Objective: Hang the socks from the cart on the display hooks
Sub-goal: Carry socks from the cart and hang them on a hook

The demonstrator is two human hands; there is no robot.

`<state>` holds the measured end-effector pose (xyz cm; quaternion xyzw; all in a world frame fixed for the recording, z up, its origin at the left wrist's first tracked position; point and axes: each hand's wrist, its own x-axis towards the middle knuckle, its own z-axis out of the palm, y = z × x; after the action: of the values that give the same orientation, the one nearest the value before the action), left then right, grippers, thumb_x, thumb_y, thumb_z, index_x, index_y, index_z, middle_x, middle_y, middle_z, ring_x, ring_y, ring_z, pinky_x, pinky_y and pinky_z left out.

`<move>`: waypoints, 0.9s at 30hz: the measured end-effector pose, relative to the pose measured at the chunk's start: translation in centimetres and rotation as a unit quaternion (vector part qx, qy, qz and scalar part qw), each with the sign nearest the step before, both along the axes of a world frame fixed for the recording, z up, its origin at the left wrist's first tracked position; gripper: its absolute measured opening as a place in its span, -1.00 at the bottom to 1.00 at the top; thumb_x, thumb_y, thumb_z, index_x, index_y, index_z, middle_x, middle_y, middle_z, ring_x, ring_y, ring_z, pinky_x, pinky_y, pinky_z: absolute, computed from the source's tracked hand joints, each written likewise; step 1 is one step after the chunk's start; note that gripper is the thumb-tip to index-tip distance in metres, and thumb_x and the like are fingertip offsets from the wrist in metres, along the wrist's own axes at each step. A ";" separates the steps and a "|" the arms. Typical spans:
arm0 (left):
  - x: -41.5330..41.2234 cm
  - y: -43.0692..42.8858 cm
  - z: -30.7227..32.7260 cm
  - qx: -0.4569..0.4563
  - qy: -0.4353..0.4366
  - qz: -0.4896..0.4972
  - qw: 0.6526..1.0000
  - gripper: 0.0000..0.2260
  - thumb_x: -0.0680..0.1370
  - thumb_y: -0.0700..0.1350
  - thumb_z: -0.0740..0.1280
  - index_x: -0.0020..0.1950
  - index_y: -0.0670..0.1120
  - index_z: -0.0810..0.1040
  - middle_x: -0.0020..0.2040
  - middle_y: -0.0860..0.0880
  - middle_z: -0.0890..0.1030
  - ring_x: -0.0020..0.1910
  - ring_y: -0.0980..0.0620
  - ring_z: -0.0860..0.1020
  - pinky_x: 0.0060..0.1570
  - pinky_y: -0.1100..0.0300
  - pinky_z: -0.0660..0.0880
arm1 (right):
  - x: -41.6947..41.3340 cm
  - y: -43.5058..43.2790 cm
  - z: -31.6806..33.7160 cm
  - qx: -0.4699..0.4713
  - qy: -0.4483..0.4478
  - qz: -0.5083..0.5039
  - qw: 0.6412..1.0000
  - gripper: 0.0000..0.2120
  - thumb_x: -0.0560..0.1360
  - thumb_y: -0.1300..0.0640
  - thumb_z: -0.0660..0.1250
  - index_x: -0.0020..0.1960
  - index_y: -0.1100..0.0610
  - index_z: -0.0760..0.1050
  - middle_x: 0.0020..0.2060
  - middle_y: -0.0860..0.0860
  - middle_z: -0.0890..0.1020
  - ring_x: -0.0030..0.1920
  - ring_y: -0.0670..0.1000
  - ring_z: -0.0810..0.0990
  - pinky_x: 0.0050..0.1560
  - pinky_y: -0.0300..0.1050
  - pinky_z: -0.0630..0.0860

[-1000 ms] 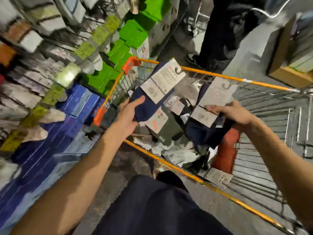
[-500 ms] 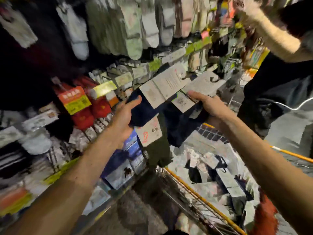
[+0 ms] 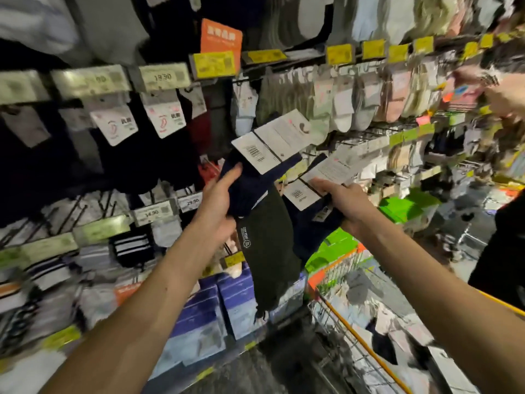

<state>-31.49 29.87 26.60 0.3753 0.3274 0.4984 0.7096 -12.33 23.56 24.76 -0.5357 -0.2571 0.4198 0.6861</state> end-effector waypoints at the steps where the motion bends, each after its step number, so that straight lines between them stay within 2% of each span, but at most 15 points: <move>1: -0.8 -0.1 -0.3 -0.004 0.000 0.003 1.000 -0.84 0.61 -0.13 0.31 0.16 -0.06 0.62 -0.04 -0.05 0.72 -0.14 -0.01 0.68 -0.21 0.17 0.62 | -0.5 -0.1 -0.3 -0.009 -0.002 0.003 1.000 -0.91 0.51 0.33 0.41 -0.03 0.17 0.58 -0.06 0.15 0.71 -0.13 0.12 0.69 0.09 0.15 0.62; 3: -2.0 -0.2 -1.1 -0.001 0.035 0.006 0.999 -0.82 0.60 -0.14 0.34 0.18 -0.05 0.62 -0.01 -0.06 0.72 -0.12 -0.01 0.70 -0.20 0.17 0.62 | -1.5 -0.2 -0.8 0.000 0.007 0.038 0.999 -0.91 0.53 0.30 0.39 -0.01 0.15 0.59 -0.12 0.09 0.72 -0.16 0.08 0.71 -0.02 0.11 0.64; 6: -3.5 -0.7 -3.0 -0.021 0.125 0.013 0.992 -0.83 0.57 -0.16 0.39 0.15 -0.06 0.64 -0.03 -0.09 0.72 -0.19 0.02 0.70 -0.30 0.23 0.59 | -3.2 -0.3 -0.9 0.020 0.046 0.109 0.993 -0.89 0.58 0.19 0.35 0.08 0.15 0.61 -0.09 0.06 0.74 -0.15 0.02 0.72 -0.18 -0.10 0.66; 9: -4.6 -0.9 -4.7 -0.037 0.184 0.042 0.981 -0.92 0.55 -0.17 0.43 0.02 -0.04 0.64 -0.09 -0.05 0.71 -0.30 0.08 0.68 -0.37 0.27 0.57 | -4.7 -0.5 -2.1 0.006 0.038 0.124 0.992 -0.69 0.45 0.03 0.41 0.15 0.13 0.59 -0.04 0.05 0.74 -0.07 0.02 0.73 -0.09 -0.09 0.67; 11: -5.0 -1.2 -5.4 -0.031 0.212 0.058 0.975 -0.93 0.53 -0.17 0.45 -0.06 0.00 0.61 -0.15 0.00 0.68 -0.26 0.09 0.66 -0.30 0.25 0.58 | -5.5 -0.6 -3.4 -0.007 0.031 0.118 0.993 -0.55 0.36 -0.04 0.44 0.19 0.12 0.59 0.02 0.08 0.73 -0.02 0.06 0.72 -0.07 -0.05 0.67; 13: -5.2 -1.6 -6.2 -0.022 0.232 0.073 0.970 -0.91 0.51 -0.15 0.48 -0.08 0.00 0.60 -0.14 0.02 0.67 -0.15 0.06 0.64 -0.17 0.21 0.57 | -6.1 -0.7 -4.3 -0.023 0.040 0.119 0.992 -0.51 0.32 -0.08 0.45 0.19 0.12 0.61 0.04 0.10 0.72 -0.03 0.08 0.71 -0.13 -0.05 0.67; 17: -5.2 -2.8 -7.7 0.018 0.295 0.093 0.951 -0.74 0.48 -0.13 0.52 0.14 -0.05 0.61 0.00 0.03 0.68 0.02 0.02 0.64 0.03 0.11 0.56 | -7.5 -0.4 -5.2 -0.055 0.071 0.138 0.986 -0.31 0.26 -0.19 0.46 0.28 0.17 0.57 0.11 0.14 0.70 0.05 0.15 0.69 -0.13 -0.06 0.67; 19: -5.4 -3.4 -8.2 0.027 0.326 0.099 0.940 -0.63 0.47 -0.11 0.52 0.25 -0.05 0.57 0.07 0.04 0.67 0.07 0.05 0.62 0.09 0.11 0.54 | -8.0 -0.2 -5.7 -0.056 0.058 0.156 0.984 -0.36 0.31 -0.14 0.49 0.28 0.17 0.57 0.07 0.11 0.71 -0.01 0.10 0.71 -0.19 -0.11 0.65; 21: -5.6 -3.7 -8.9 0.021 0.335 0.099 0.937 -0.47 0.45 -0.08 0.54 0.38 -0.03 0.49 0.17 0.04 0.66 0.13 0.05 0.61 0.19 0.06 0.54 | -8.1 0.0 -6.5 -0.072 0.044 0.156 0.984 -0.53 0.41 0.03 0.51 0.26 0.19 0.57 -0.04 0.09 0.71 -0.15 0.05 0.70 -0.30 -0.16 0.60; 22: -5.7 -3.8 -9.3 0.012 0.330 0.092 0.940 -0.46 0.45 -0.09 0.54 0.40 -0.02 0.48 0.17 0.04 0.66 0.13 0.05 0.62 0.19 0.04 0.55 | -8.1 0.0 -7.0 -0.085 0.041 0.151 0.984 -0.58 0.45 0.10 0.50 0.26 0.20 0.57 -0.09 0.09 0.71 -0.21 0.05 0.68 -0.34 -0.17 0.58; 25: -6.4 -5.0 -10.3 -0.032 0.295 0.076 0.952 -0.69 0.50 -0.16 0.49 0.22 0.00 0.57 0.05 0.03 0.71 0.02 0.05 0.68 0.03 0.13 0.60 | -8.0 0.0 -8.6 -0.109 0.036 0.158 0.981 -0.71 0.49 0.11 0.45 0.18 0.18 0.60 -0.18 0.08 0.66 -0.31 0.04 0.61 -0.38 -0.18 0.52; 27: -6.9 -6.0 -11.2 -0.086 0.249 0.081 0.961 -0.86 0.56 -0.09 0.38 0.11 -0.03 0.61 0.00 -0.01 0.72 -0.09 0.07 0.69 -0.12 0.18 0.58 | -8.1 0.0 -9.8 -0.141 0.038 0.183 0.972 -0.82 0.49 0.06 0.45 0.02 0.14 0.62 -0.25 0.07 0.63 -0.35 0.03 0.58 -0.33 -0.13 0.49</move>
<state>-38.40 23.88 15.38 0.3972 0.5647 0.4152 0.5924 -20.48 23.57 14.96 -0.5546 -0.2624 0.5905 0.5243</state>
